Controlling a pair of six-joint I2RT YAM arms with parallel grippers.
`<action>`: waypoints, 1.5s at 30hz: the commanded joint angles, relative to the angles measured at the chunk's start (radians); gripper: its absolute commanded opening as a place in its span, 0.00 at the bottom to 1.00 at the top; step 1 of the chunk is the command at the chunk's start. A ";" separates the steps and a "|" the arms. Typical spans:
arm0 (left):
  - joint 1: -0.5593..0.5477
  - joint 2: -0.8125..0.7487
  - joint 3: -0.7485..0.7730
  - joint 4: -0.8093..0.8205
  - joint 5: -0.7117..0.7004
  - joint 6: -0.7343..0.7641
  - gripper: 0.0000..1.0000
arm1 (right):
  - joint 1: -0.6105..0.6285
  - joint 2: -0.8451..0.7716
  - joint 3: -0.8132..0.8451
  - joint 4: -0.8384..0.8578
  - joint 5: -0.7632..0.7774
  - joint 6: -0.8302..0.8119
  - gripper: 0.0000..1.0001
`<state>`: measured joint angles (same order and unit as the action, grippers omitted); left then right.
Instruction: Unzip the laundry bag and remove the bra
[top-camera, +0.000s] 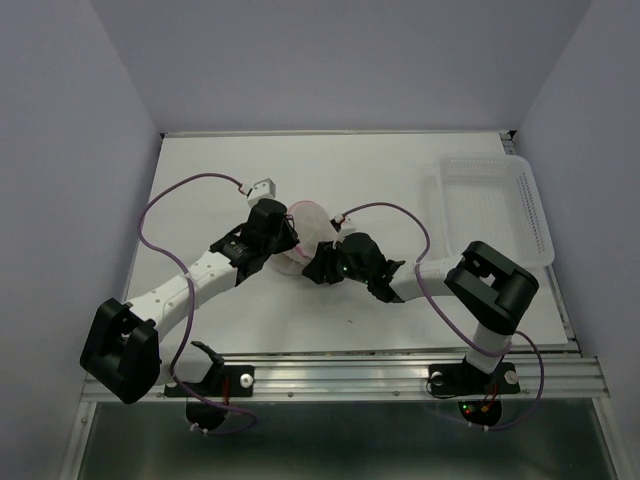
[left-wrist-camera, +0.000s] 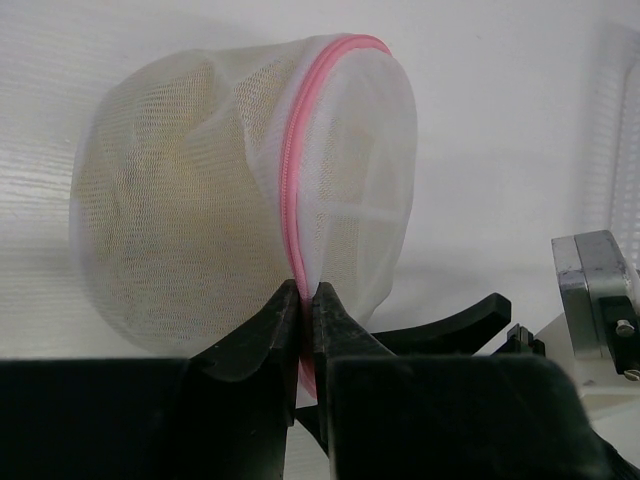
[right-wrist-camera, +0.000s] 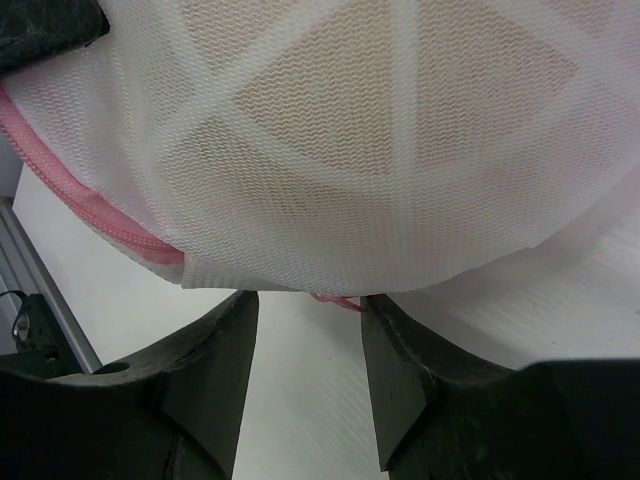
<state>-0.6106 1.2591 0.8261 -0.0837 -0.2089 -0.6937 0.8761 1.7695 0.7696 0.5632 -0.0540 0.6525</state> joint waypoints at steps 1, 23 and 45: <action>0.005 -0.040 -0.005 0.022 0.005 -0.003 0.00 | -0.006 -0.018 0.019 0.080 -0.014 -0.036 0.49; 0.006 -0.058 -0.013 0.007 0.005 0.011 0.00 | -0.043 -0.082 -0.035 0.058 -0.010 -0.077 0.10; 0.052 -0.205 -0.159 -0.008 -0.061 0.201 0.00 | -0.172 -0.354 -0.132 -0.255 0.011 -0.235 0.01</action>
<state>-0.6041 1.0966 0.7006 -0.0322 -0.1696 -0.6212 0.7391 1.4445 0.6514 0.4282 -0.1146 0.4858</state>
